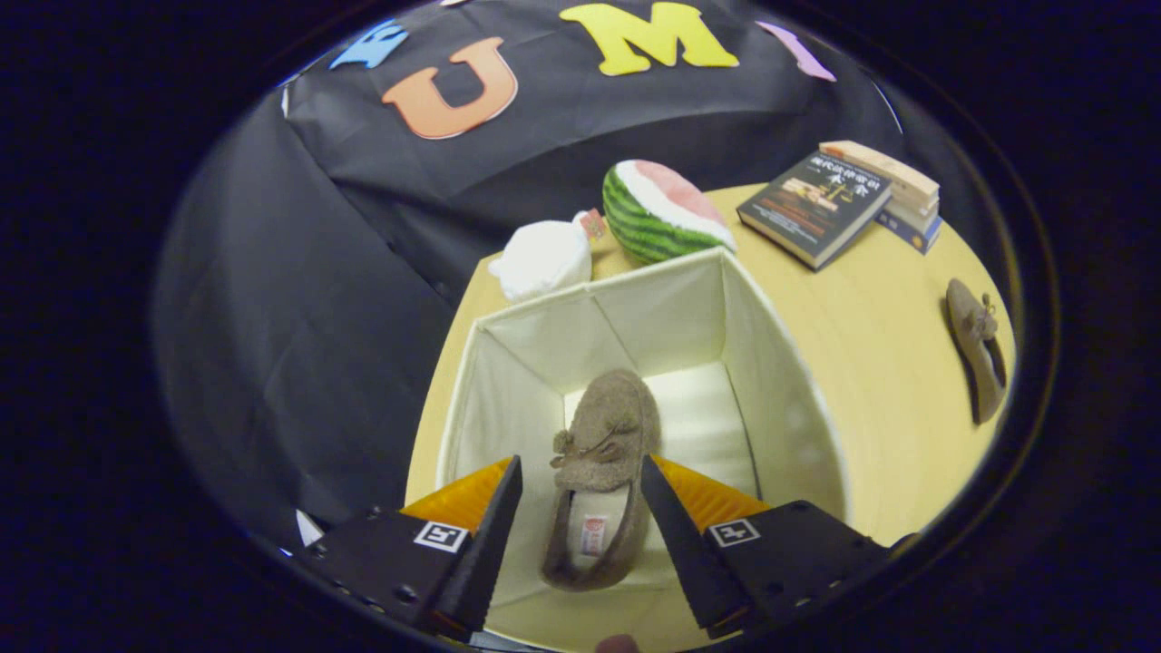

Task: Open the storage box then place both shoes into the box .Put the left shoe in first, then the right shoe, with the right side of both shoes facing outward in a uniform manner.

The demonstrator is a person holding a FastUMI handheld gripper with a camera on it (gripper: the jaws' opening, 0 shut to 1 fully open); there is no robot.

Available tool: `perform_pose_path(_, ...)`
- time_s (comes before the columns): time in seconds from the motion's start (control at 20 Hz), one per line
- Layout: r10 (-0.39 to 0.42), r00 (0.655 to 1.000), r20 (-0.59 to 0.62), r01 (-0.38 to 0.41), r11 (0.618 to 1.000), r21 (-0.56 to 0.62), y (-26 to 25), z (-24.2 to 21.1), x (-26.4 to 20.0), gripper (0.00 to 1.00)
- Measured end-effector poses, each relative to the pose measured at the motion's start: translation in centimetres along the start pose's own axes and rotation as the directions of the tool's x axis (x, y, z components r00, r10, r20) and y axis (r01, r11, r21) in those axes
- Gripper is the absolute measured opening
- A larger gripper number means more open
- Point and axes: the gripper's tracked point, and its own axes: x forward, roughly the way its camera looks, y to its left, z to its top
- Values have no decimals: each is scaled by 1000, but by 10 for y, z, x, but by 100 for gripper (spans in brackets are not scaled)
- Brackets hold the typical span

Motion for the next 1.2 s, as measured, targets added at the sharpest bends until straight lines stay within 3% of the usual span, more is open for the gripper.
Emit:
perform_pose_path(0.1,0,999,53,2,999,-51,-3,17,-22,89)
perform_pose_path(0.25,7,985,170,22,985,-170,-12,48,-59,90)
perform_pose_path(0.3,15,979,202,26,980,-199,-16,55,-72,96)
perform_pose_path(0.6,39,936,351,68,955,-289,-72,103,-152,96)
perform_pose_path(0.9,-28,893,449,171,945,-280,-199,137,-218,96)
perform_pose_path(1.2,-126,875,467,259,938,-232,-339,142,-245,96)
